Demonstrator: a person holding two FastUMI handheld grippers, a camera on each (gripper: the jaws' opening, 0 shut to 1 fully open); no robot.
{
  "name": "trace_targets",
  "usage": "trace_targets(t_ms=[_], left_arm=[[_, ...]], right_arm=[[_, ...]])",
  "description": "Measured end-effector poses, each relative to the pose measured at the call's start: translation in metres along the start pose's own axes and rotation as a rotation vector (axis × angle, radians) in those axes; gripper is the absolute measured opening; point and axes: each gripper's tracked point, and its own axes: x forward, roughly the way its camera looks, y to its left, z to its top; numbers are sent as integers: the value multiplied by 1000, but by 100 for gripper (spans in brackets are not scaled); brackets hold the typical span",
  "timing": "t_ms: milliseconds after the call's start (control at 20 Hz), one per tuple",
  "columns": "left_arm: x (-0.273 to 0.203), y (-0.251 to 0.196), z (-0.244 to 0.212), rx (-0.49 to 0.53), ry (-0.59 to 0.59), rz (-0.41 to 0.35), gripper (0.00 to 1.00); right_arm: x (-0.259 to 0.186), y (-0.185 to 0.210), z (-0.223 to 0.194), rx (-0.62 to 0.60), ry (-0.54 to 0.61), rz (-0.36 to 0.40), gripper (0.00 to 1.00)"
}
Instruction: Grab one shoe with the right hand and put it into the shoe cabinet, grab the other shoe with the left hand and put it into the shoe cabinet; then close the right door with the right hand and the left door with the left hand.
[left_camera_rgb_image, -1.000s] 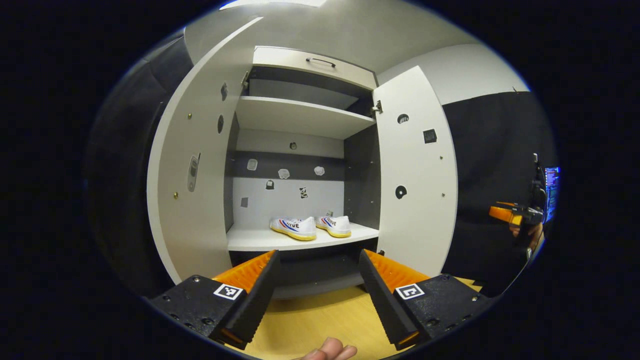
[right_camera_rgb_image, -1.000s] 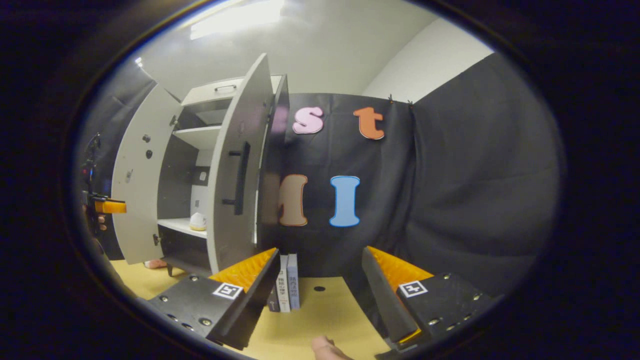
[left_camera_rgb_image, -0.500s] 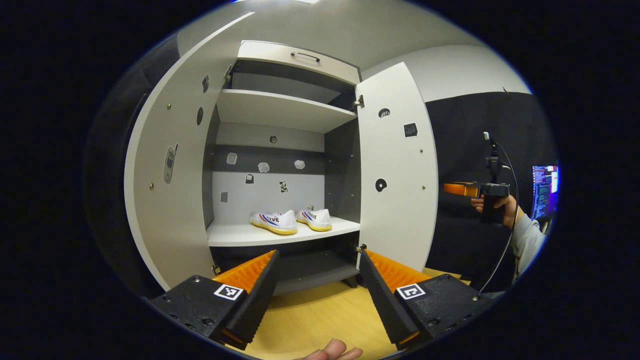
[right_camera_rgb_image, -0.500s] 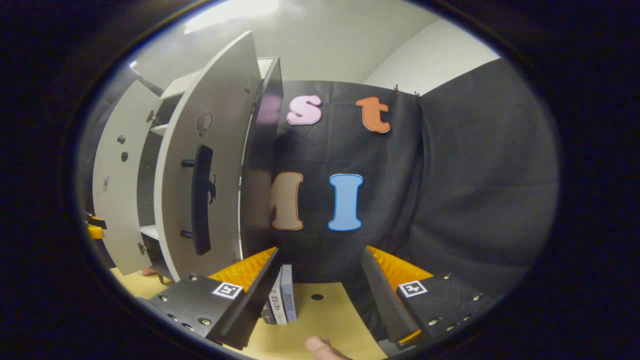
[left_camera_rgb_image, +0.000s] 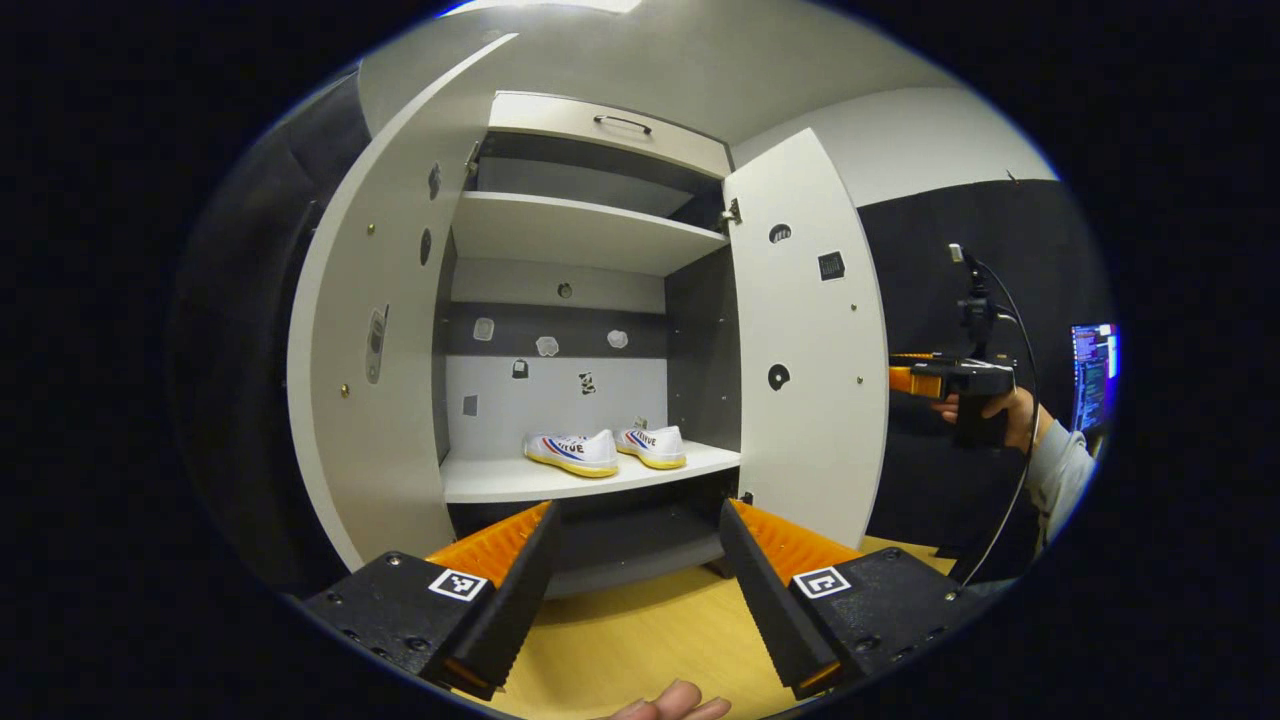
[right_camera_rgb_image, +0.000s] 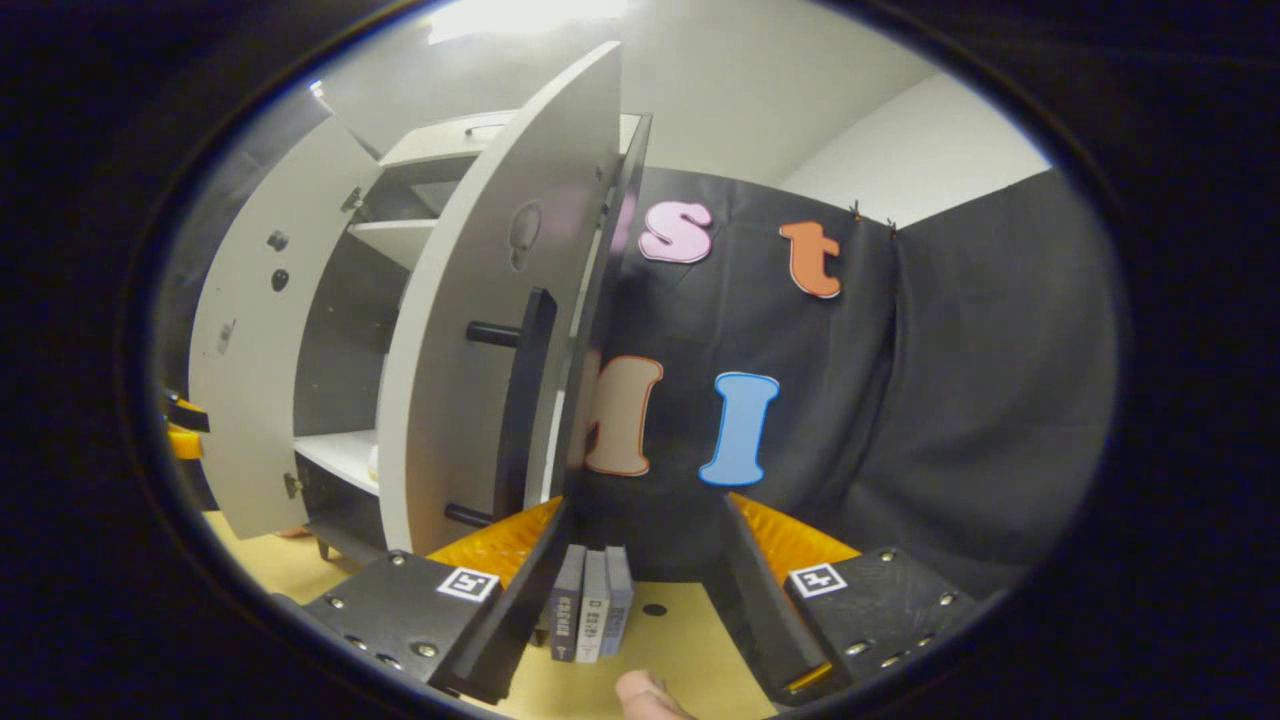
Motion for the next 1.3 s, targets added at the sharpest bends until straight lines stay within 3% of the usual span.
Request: trace_targets(t_ms=[350, 500, 950, 1050, 1150, 1300], left_arm=[[-8, 5, 6, 14, -19, -7, 95], [-10, 7, 8, 24, -29, 3, 95], [-15, 4, 13, 17, -54, -6, 95], [-20, 7, 18, 20, -74, 2, 95], [-27, 8, 27, 15, -97, 14, 95], [-32, 10, 29, 12, -97, 23, 95]], right_arm=[[-5, 5, -7, 95, 17, -43, 90], [-7, 19, -4, 79, 24, -34, 90], [10, 139, -9, 53, 77, 113, 88], [14, 169, -14, 30, 84, 165, 92], [16, 175, -21, -23, 88, 138, 96], [15, 186, -28, -12, 100, 168, 96]])
